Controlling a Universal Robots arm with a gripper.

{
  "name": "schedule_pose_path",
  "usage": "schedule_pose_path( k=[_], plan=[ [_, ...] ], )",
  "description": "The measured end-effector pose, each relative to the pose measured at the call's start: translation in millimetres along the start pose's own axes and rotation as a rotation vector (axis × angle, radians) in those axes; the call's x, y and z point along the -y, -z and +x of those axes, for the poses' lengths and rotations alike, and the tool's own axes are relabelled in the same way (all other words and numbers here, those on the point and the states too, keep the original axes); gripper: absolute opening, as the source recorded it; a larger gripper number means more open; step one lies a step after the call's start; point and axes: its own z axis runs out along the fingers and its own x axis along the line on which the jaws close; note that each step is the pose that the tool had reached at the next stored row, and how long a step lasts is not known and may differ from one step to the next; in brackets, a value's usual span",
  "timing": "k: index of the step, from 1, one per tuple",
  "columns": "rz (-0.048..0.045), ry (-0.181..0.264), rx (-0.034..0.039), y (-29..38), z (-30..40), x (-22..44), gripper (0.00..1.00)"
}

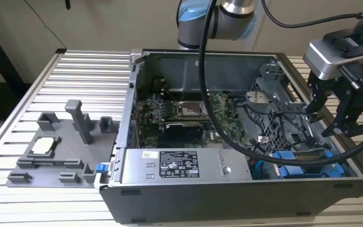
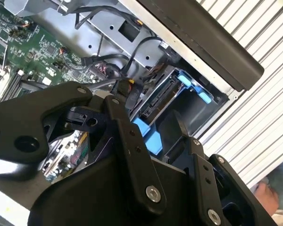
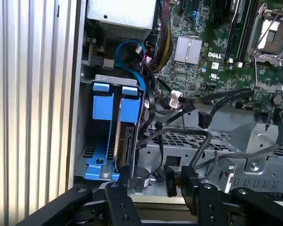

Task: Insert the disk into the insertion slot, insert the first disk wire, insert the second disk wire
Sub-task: 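Insert the first disk wire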

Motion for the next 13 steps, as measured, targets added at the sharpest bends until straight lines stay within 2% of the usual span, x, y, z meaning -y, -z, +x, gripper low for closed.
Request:
schedule_pose_path(
  k=[9,11,12,13],
  plan=[
    [0.0007,0.0,0.0019,-0.4,-0.5,0.1,0.53],
    [0.0007,0.0,0.0019,-0.6,-1.3,0.3,0.4],
    [0.0007,0.0,0.0017,-0.6,-1.7,0.5,0.4],
    [0.0007,0.0,0.002,-0.8,-2.1,0.6,0.34]
  ],
)
